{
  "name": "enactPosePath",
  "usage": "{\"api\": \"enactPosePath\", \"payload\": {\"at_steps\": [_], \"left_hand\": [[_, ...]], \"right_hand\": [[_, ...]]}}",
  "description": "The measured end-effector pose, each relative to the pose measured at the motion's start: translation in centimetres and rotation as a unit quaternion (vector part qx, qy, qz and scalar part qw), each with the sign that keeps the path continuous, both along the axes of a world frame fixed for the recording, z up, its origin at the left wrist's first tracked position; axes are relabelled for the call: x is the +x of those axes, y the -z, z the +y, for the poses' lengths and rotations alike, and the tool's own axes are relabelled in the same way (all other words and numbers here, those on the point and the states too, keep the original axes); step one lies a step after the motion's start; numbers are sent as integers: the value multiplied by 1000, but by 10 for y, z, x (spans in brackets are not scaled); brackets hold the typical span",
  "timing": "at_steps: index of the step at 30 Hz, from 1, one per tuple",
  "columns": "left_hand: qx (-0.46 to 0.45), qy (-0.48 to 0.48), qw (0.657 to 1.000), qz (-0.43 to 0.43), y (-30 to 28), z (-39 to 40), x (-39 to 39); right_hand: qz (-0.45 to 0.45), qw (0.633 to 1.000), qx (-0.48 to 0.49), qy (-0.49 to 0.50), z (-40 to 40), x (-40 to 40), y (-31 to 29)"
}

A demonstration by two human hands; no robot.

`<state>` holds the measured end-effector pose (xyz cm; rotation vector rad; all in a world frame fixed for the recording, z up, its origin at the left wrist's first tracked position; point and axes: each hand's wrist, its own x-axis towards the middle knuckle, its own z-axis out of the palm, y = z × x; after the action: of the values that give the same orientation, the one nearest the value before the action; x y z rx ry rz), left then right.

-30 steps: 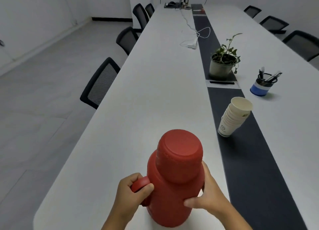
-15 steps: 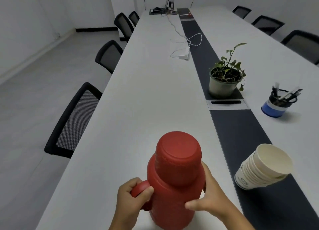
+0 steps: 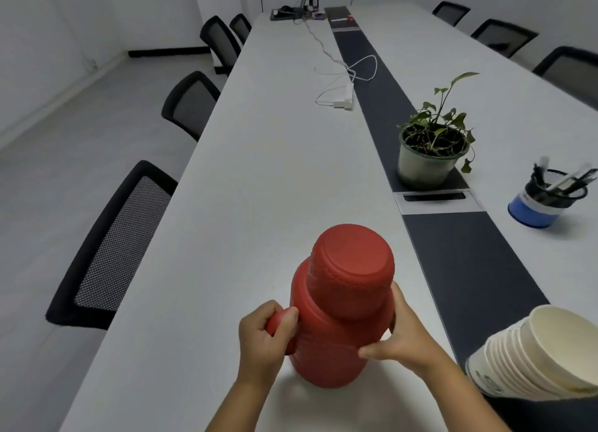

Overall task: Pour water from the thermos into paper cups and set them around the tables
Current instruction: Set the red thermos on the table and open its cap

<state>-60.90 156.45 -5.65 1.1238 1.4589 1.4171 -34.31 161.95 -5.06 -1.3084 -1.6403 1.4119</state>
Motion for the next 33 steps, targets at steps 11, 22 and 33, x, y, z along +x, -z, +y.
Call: {"api": "enactPosePath", "payload": {"at_steps": [11,22,33], "left_hand": [[-65,77,990,101,19,-9,-5],[-63,110,960,248,23,-6,1],[-39,147,959,239,26,3,-5]], "right_hand": [[-77,996,19,-31,-17,11,-43],[-507,841,188,-28,23,-91,-162],[-494,806,199,-258,43,-63,-189]]}}
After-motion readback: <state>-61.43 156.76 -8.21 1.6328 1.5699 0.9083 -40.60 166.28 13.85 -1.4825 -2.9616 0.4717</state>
